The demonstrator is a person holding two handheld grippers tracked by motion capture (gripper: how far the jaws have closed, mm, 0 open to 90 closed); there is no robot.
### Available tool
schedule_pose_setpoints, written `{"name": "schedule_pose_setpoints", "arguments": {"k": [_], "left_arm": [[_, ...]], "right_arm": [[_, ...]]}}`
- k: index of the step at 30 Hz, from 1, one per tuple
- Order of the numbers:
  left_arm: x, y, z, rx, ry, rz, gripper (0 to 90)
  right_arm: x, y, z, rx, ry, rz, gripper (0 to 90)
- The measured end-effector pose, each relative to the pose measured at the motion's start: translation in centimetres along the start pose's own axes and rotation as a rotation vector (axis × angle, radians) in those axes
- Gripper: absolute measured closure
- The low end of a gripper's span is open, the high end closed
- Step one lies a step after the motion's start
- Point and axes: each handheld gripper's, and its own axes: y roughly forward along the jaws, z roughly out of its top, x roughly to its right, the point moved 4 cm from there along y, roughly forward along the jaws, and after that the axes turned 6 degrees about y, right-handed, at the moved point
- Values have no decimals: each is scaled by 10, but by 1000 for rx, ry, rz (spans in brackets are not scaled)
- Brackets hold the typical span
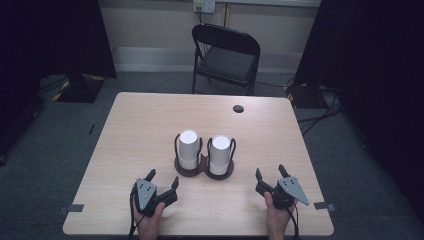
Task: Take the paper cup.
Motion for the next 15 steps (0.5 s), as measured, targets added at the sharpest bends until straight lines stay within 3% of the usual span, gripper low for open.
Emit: {"name": "schedule_pose_setpoints", "arguments": {"k": [6, 10, 15], "left_arm": [[0, 0, 0, -5, 1, -9, 174], [1, 1, 0, -8, 16, -6, 175], [0, 1, 0, -11, -3, -10, 176]], "right_arm": [[-1, 3, 0, -46, -6, -14, 188], [-2, 3, -1, -54, -6, 1, 178], [-6, 4, 0, -64, -5, 22, 196]]}}
